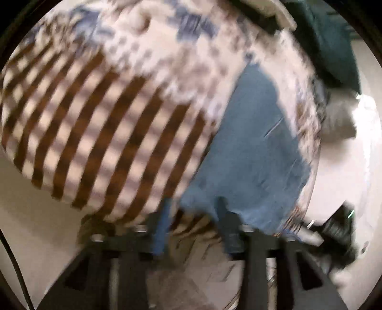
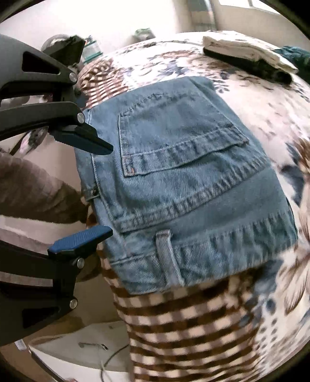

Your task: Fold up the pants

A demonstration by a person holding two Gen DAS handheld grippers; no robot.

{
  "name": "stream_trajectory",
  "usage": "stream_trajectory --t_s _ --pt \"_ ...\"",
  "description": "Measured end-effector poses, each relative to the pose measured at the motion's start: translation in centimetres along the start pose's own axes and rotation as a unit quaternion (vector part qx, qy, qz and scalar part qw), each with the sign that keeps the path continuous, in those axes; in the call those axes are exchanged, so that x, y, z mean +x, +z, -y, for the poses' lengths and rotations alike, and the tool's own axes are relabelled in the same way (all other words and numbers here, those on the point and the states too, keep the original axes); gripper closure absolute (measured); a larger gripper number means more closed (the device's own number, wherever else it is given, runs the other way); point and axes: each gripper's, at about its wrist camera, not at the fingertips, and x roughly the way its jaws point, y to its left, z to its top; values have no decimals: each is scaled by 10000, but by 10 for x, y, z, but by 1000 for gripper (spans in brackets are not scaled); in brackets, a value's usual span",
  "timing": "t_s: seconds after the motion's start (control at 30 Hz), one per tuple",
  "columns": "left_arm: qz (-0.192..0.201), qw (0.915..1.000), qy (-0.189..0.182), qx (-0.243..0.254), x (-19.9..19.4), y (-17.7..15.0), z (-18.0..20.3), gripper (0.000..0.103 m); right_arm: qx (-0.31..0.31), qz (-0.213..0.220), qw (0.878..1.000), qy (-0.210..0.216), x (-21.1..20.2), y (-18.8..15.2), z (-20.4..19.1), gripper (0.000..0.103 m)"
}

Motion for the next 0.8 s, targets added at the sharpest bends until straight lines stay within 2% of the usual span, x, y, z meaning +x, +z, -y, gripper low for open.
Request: stream_trajectory --t_s 0.03,0.1,0.2,0.27,0.3,0.43,0.53,0.63,0.7,0.8 --pt "118 9998 -179 16 -1 9 8 29 146 62 9998 83 -3 -3 8 38" --pt "122 9995 -270 107 7 22 21 22 588 249 9974 337 -6 -9 32 26" --pt "-58 9989 -376 265 33 39 36 22 1215 239 9892 781 7 -16 64 25" --pt "-290 9982 -385 352 55 45 41 22 1532 127 9802 1248 27 -20 76 25" --pt "-481 9973 -392 384 71 48 43 22 1577 71 9763 1479 39 -21 78 25" --pt "-785 9956 -244 440 105 54 44 22 1778 -8 9545 2392 87 -21 79 21" --pt "-868 9949 -321 403 110 61 44 22 1784 183 9460 2700 101 -18 78 18" --pt "-881 9944 -348 470 110 62 47 21 1637 501 9357 3084 94 -20 67 17" --pt "-876 9943 -437 432 108 62 42 21 1458 689 9344 3175 83 -19 56 17" --pt "-853 9940 -605 335 106 58 33 17 1304 705 9369 3165 82 -17 46 13"
